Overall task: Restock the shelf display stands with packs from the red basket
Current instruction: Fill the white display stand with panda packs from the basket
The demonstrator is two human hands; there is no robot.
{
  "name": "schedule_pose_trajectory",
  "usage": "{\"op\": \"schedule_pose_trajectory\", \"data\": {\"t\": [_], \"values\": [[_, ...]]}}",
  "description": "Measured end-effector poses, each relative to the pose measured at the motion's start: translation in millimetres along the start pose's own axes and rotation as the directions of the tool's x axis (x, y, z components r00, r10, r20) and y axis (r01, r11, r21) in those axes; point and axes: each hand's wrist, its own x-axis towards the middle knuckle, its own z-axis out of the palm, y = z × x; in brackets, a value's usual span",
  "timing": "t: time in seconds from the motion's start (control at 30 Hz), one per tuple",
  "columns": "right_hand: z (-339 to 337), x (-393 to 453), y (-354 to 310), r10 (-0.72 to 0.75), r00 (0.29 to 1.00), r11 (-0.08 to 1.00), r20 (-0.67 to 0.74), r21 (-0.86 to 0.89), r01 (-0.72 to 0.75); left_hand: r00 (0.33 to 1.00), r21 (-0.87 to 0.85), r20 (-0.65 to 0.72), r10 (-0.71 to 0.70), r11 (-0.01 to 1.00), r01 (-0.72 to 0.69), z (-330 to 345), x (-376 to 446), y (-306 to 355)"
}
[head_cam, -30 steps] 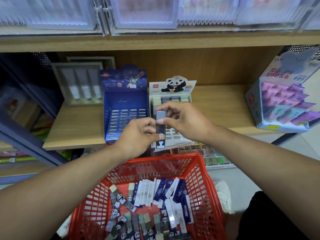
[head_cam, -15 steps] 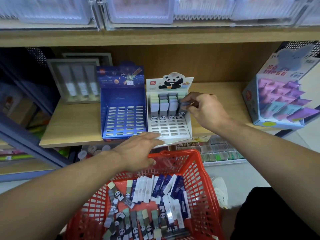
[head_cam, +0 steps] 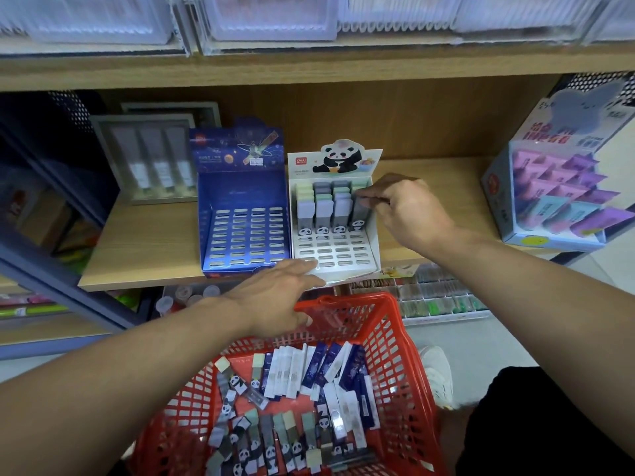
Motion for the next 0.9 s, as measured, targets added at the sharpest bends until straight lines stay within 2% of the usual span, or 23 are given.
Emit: {"op": "schedule_pose_trajectory", "data": {"t": [0.13, 0.3, 0.43, 0.53, 0.63, 0.7, 0.73, 0.83, 0.87, 0.9], "values": [[8.3, 8.1, 1.8, 0.080, 0.988, 0.996, -0.132, 0.058, -0.073, 1.000, -0.003, 0.005, -0.002, 1.000, 0.002, -0.2, -0.4, 1.0], [13.1, 13.5, 5.8, 0.134, 0.981, 0.990, -0.141, -0.030, -0.140, 1.000, -0.014, 0.019, -0.014, 1.000, 0.015, -2.3, -2.8, 3.0], [14.5, 15.5, 5.5, 0.179, 0.979, 0.984, -0.102, 0.023, -0.177, 1.000, -0.027, 0.025, -0.015, 1.000, 0.015, -1.5, -6.5, 2.8], [19.9, 14.1, 5.9, 0.147, 0.986, 0.987, -0.084, -0.056, -0.152, 1.000, -0.038, 0.020, -0.017, 0.999, 0.018, -0.8, -7.1, 3.1], [11.4, 5.6, -2.1, 0.150, 0.984, 0.988, -0.093, -0.033, -0.154, 1.000, -0.051, 0.016, -0.024, 0.998, 0.025, 0.5, -8.4, 3.2], [4.6, -1.8, -11.9, 0.050, 0.989, 0.995, -0.142, -0.084, -0.062, 0.999, -0.064, -0.037, -0.018, 0.998, 0.015, 1.5, -10.6, 4.6], [3.0, -5.1, -17.0, -0.059, 0.981, 0.991, -0.183, -0.132, 0.036, 0.994, -0.061, -0.114, -0.001, 0.998, -0.006, 0.9, -11.9, 5.7], [10.5, -23.5, -37.6, -0.436, 0.871, 0.899, -0.225, -0.152, 0.411, 0.904, -0.014, -0.422, 0.069, 0.996, -0.083, -6.2, -18.8, 9.6], [18.9, -32.3, -41.5, -0.528, 0.827, 0.849, -0.193, -0.135, 0.510, 0.891, -0.032, -0.449, 0.062, 0.996, -0.085, -8.7, -23.0, 10.7], [29.8, -42.9, -44.9, -0.594, 0.791, 0.805, -0.149, -0.109, 0.583, 0.907, -0.053, -0.420, 0.042, 0.996, -0.071, -9.2, -27.1, 10.6]]}}
